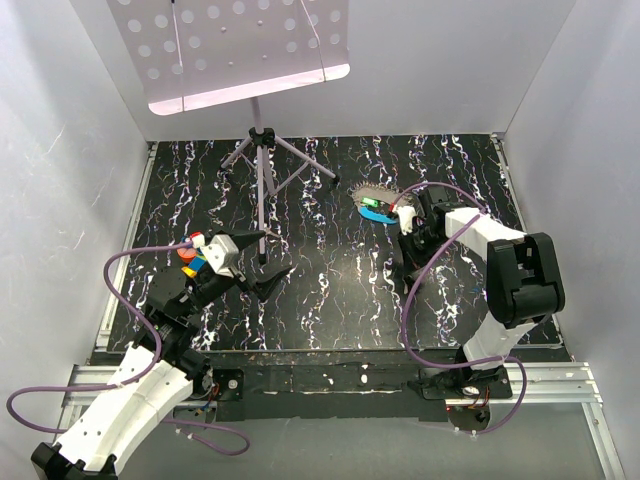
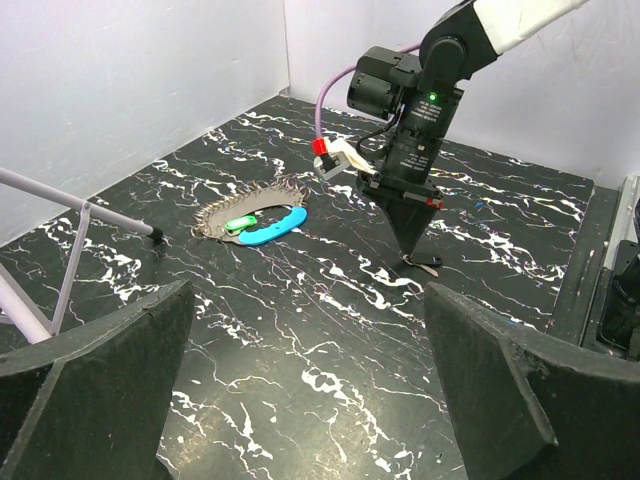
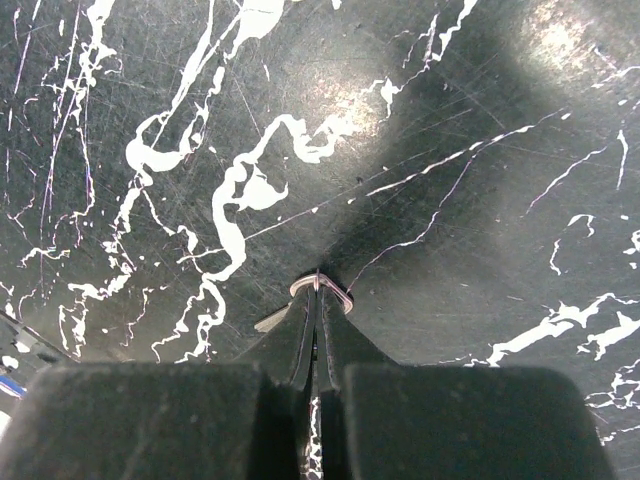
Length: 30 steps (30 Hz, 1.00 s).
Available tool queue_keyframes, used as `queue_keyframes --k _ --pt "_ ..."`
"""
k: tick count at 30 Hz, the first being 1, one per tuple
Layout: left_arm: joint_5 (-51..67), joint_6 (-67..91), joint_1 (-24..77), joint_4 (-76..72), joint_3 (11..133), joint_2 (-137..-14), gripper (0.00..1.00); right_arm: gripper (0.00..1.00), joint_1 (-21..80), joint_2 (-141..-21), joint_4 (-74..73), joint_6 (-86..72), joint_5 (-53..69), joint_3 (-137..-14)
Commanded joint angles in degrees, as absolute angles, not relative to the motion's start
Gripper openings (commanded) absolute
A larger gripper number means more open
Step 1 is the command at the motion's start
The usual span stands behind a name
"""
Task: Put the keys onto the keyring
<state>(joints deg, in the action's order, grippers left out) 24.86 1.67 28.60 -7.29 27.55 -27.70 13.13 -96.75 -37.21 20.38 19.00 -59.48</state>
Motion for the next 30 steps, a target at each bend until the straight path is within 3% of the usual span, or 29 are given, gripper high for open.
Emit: queue_keyframes --k 1,6,13,30 --pt "25.14 1.14 28.39 -7.03 27.6 -26.98 0.98 0.01 13.36 -97.12 -35.86 18.98 18.81 -59.59" --pt "25.22 1.23 28.39 -6.86 27.6 -26.89 0.98 0.01 13.36 -97.47 -36.65 18.9 19.68 -60.12" --pt "25.14 1.14 28.39 -6.86 27.69 -26.81 0.98 0.21 13.27 -96.24 -37.09 18.81 20.48 -60.73" --pt "25.66 1.76 28.3 -7.91 27.25 -26.89 0.98 0.4 9.06 -91.06 -41.31 20.04 22.85 -69.42"
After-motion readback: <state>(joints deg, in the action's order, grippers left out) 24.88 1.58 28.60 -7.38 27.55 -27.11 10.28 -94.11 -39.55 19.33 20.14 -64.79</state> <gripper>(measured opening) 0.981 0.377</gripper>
